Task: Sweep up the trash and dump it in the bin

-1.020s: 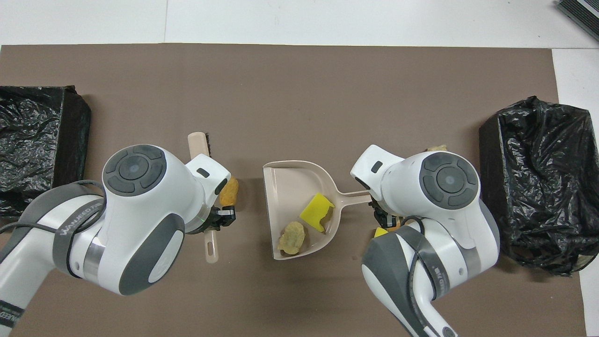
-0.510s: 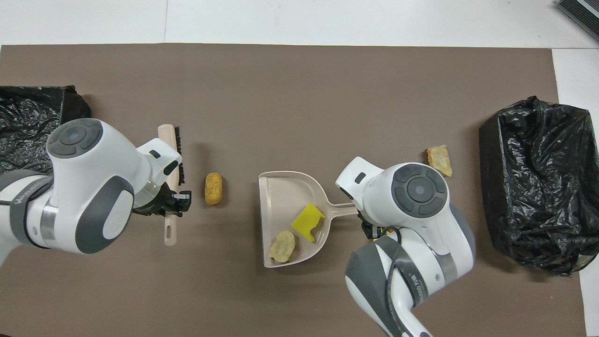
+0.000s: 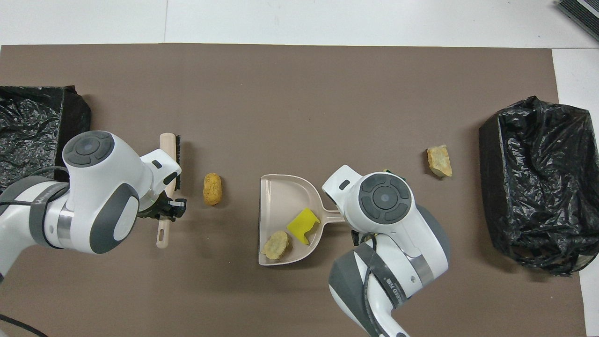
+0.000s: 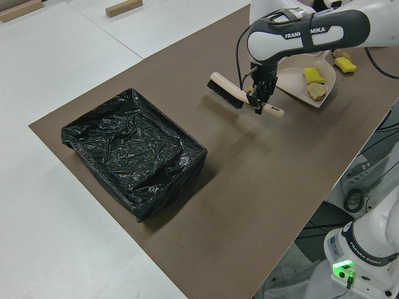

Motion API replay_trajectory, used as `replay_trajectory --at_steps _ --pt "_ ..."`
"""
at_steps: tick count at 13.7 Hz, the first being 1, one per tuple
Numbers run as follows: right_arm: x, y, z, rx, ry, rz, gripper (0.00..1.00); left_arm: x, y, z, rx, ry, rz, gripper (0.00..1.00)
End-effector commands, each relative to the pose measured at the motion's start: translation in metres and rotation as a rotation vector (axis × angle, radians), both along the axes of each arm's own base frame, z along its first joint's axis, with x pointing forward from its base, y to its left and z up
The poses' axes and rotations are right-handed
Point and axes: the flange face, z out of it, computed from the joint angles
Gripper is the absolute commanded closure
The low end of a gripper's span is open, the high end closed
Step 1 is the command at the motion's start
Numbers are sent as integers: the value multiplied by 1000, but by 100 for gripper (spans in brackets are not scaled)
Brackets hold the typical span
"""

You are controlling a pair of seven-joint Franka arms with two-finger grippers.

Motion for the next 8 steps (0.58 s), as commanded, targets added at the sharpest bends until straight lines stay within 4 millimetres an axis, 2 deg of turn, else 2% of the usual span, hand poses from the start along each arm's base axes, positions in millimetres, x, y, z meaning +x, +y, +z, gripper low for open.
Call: replay_trajectory --at_steps 1,4,8 --pt "-3 -4 -1 -49 4 -1 100 -16 -14 -12 9 15 -86 100" --pt "-4 -5 -2 -56 8 1 100 -46 -53 -16 27 51 -164 100" --pt "-4 -5 -2 -56 8 1 100 -97 -140 -12 -26 79 -213 100"
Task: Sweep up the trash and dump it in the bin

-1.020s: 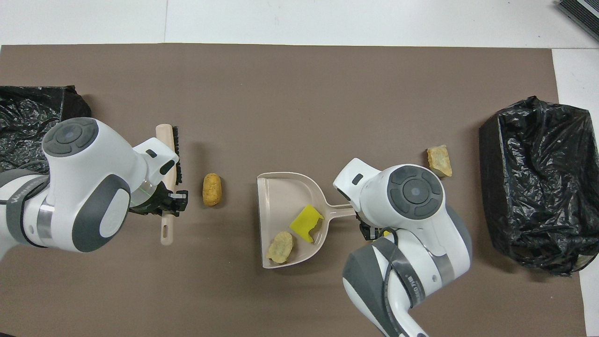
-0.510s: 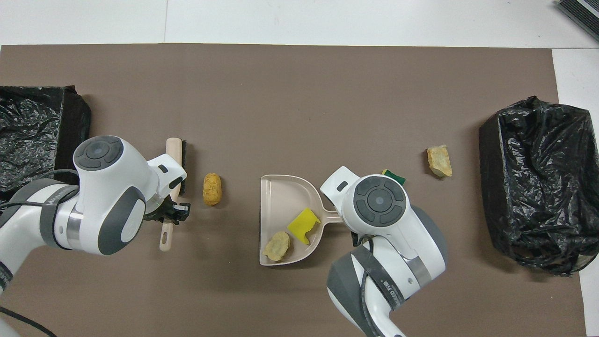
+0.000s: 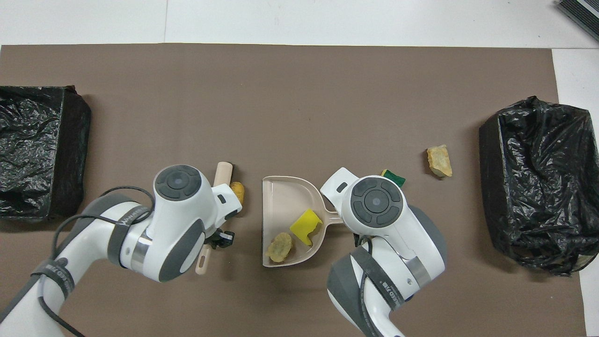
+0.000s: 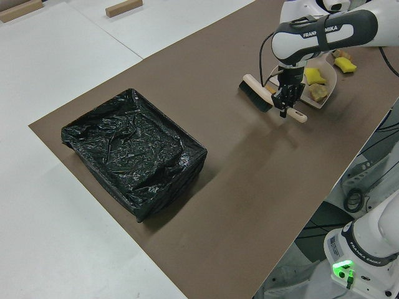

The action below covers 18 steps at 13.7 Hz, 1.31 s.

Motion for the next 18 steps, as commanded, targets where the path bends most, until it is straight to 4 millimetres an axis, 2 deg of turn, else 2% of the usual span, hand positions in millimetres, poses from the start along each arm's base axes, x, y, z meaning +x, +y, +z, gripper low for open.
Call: replay_trajectory --at_steps 1,4,5,6,9,11,13,14,16,18 --pt "-2 -4 -1 -28 8 -11 100 -42 -46 11 -50 28 -20 100" --pt "0 -9 -1 -28 9 -15 100 -74 -97 24 -62 11 22 100" --pt "1 -11 -2 -25 7 -9 100 -77 -106 29 -65 4 38 100" --pt "2 -12 -2 -19 1 1 100 -75 -107 32 -64 -1 55 100" --pt "6 -10 -2 7 -31 44 100 -60 -97 50 -63 -1 89 100" --pt "12 -17 5 25 -53 111 100 -52 -90 59 -39 9 114 100" --pt "17 -32 12 39 -73 168 100 -46 -81 58 -19 23 146 100" --pt "14 -38 14 49 -88 184 100 -39 -75 57 -11 12 187 100" --pt "13 -46 17 68 -109 198 100 -14 -47 54 -12 6 269 100" --pt "13 -49 26 101 -120 177 100 -6 -38 53 -14 2 296 100"
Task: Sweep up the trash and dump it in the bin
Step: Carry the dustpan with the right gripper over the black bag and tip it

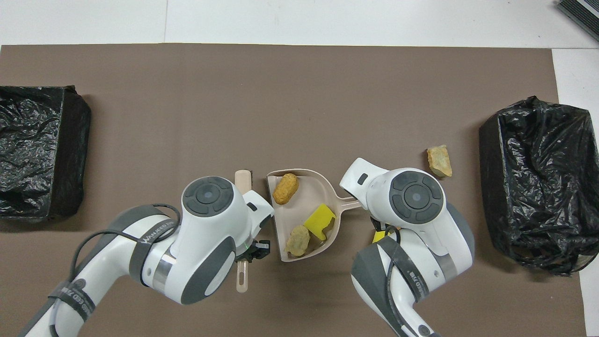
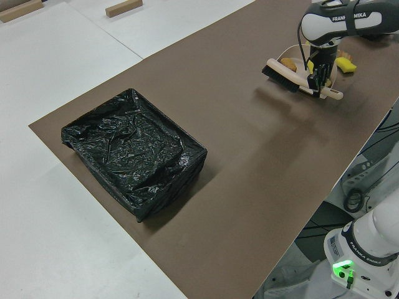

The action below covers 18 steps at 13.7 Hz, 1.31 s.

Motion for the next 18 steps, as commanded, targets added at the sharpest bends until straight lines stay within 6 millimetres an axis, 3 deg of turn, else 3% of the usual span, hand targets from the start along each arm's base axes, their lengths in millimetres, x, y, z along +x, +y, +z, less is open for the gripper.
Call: replay_trajectory --at_steps 1,5,9,15,18 --pt "-8 -6 13 60 -23 13 100 8 7 2 7 -5 33 100" --pt "0 -19 19 141 -3 -8 100 9 12 2 30 -6 23 100" --pt "16 -48 54 186 23 -1 100 11 18 1 36 3 34 100" --pt "43 -120 123 206 86 -71 100 7 12 -1 28 -15 20 100" --pt "51 -180 131 207 116 -109 100 1 14 -5 26 -14 5 100"
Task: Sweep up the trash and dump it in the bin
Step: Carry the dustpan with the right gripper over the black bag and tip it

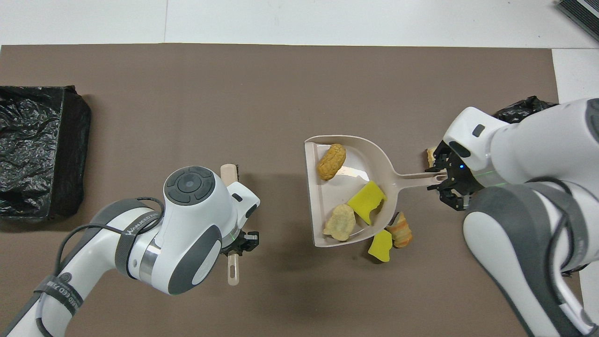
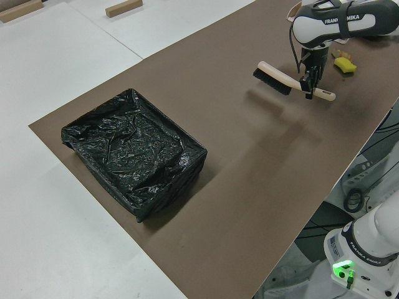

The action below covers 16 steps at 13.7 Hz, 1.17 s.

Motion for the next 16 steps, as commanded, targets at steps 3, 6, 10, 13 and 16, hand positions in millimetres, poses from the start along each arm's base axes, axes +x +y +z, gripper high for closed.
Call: replay_trajectory --at_steps 3,6,10,13,16 --pt "8 -110 4 25 7 -8 100 -67 -13 -7 56 1 -95 100" --pt "6 -190 11 13 -21 -30 100 -103 -36 -6 66 -2 -132 100" --pt "-23 -298 21 -122 -27 -69 100 -133 -49 -5 41 27 -117 100" --pt "-40 -351 29 -242 4 -91 100 -141 -57 -3 29 34 -79 100" --pt "-22 -400 33 -376 3 -96 100 -137 -58 -3 37 16 -16 100"
